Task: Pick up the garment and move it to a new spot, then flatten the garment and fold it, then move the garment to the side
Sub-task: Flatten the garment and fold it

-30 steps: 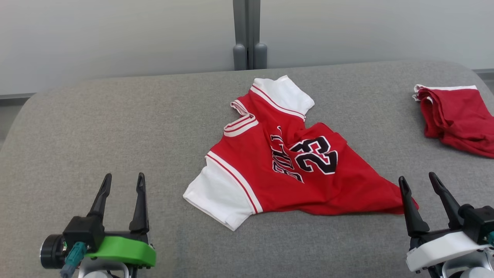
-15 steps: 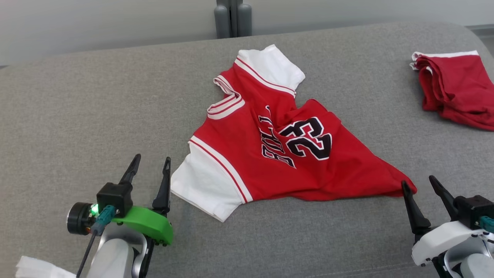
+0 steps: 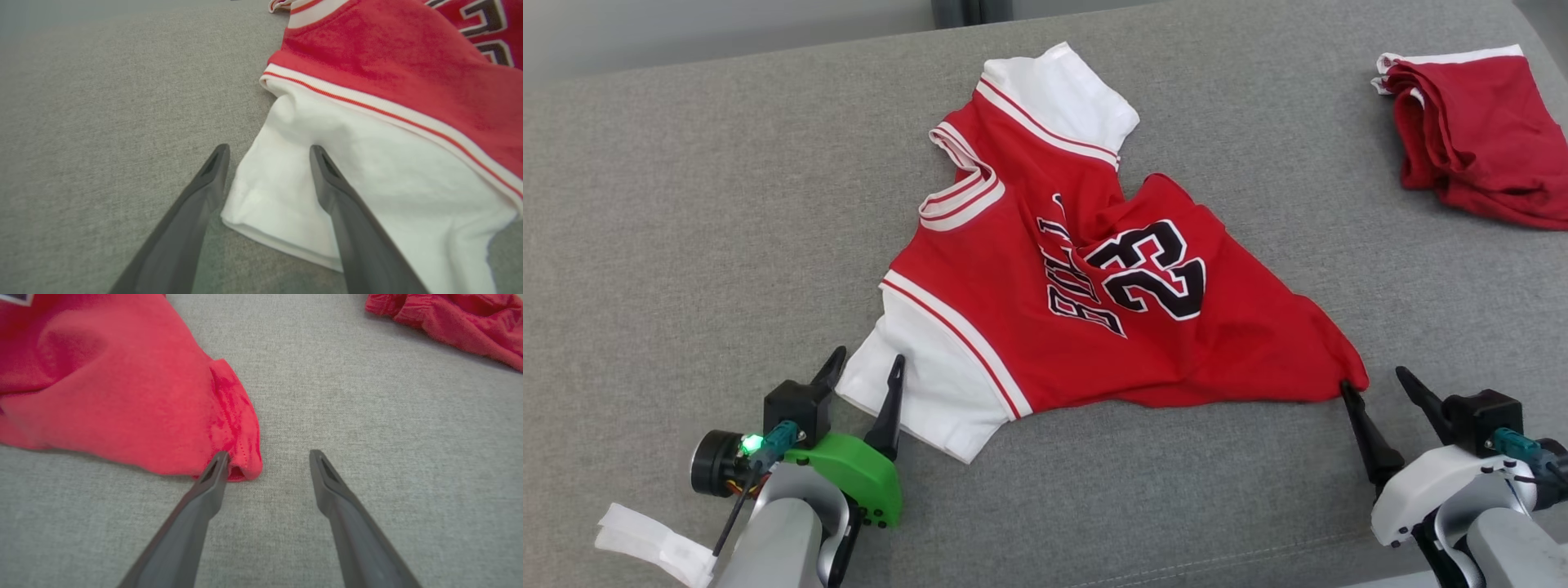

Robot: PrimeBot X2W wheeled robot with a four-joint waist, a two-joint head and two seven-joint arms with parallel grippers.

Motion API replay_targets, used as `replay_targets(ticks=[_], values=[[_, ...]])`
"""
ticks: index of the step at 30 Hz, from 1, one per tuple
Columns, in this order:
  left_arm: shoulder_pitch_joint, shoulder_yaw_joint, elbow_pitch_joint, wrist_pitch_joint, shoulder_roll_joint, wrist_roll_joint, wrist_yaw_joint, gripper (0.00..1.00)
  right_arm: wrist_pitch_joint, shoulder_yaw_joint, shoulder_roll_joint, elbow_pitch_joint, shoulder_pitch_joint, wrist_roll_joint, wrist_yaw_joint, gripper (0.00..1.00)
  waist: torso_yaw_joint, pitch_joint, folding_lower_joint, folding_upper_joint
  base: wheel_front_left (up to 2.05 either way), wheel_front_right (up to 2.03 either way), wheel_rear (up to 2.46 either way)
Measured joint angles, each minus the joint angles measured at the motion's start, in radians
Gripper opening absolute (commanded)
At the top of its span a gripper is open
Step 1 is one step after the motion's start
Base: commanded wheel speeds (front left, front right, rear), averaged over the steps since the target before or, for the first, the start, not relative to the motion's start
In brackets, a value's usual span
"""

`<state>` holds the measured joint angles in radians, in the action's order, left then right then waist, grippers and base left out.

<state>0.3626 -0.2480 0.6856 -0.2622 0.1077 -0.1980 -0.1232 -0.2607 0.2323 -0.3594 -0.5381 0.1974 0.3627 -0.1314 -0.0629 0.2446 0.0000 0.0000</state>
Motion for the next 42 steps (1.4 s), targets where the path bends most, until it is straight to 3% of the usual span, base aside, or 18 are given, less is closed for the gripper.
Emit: replay_targets(ticks=[15,16,17,19,20,29,33,37,42], values=[[0.003,-0.016,0.068,-0.004,-0.014,-0.009,-0.004,1.00,-0.002,0.121,-0.008,0.002,0.009,0.070,0.000,1.00,0.004,0.006,0.0000,0.0000,0.00,0.00,0.00],[0.005,-0.020,0.081,-0.005,-0.015,-0.012,-0.004,0.99,-0.002,0.128,-0.008,-0.004,0.014,0.072,0.000,0.90,0.005,0.006,0.0000,0.0000,0.00,0.00,0.00],[0.011,-0.025,0.093,-0.005,-0.018,-0.018,-0.004,0.75,-0.002,0.136,-0.005,-0.009,0.021,0.080,0.000,0.47,0.006,0.006,0.0000,0.0000,0.00,0.00,0.00],[0.021,-0.035,0.102,-0.005,-0.021,-0.027,-0.004,0.14,-0.002,0.154,0.000,-0.015,0.032,0.099,0.000,0.00,0.007,0.004,0.0000,0.0000,0.00,0.00,0.00],[0.024,-0.040,0.104,-0.005,-0.023,-0.032,-0.004,0.00,-0.002,0.162,0.001,-0.016,0.039,0.104,0.000,0.00,0.009,0.002,0.0000,0.0000,0.00,0.00,0.00],[0.029,-0.045,0.007,-0.002,-0.028,-0.157,-0.006,0.00,-0.002,0.162,-0.004,0.057,0.092,0.117,0.000,0.00,0.024,-0.019,0.0000,0.0000,0.00,0.00,0.00],[0.095,-0.069,-0.060,-0.002,0.000,-0.189,-0.006,0.00,-0.002,0.154,-0.032,0.112,0.152,0.118,0.000,0.00,0.037,-0.017,0.0000,0.0000,0.00,0.00,0.00],[0.267,-0.105,-0.097,0.031,0.053,-0.216,-0.006,0.00,-0.002,0.159,-0.081,0.118,0.315,0.119,0.000,0.00,0.047,0.008,0.0000,0.0000,0.00,0.00,0.00],[0.575,-0.110,-0.098,0.119,0.097,-0.263,-0.006,0.00,0.032,0.191,-0.104,0.035,0.641,0.194,0.000,0.00,0.051,0.069,0.0000,0.0000,0.00,0.00,0.00]])
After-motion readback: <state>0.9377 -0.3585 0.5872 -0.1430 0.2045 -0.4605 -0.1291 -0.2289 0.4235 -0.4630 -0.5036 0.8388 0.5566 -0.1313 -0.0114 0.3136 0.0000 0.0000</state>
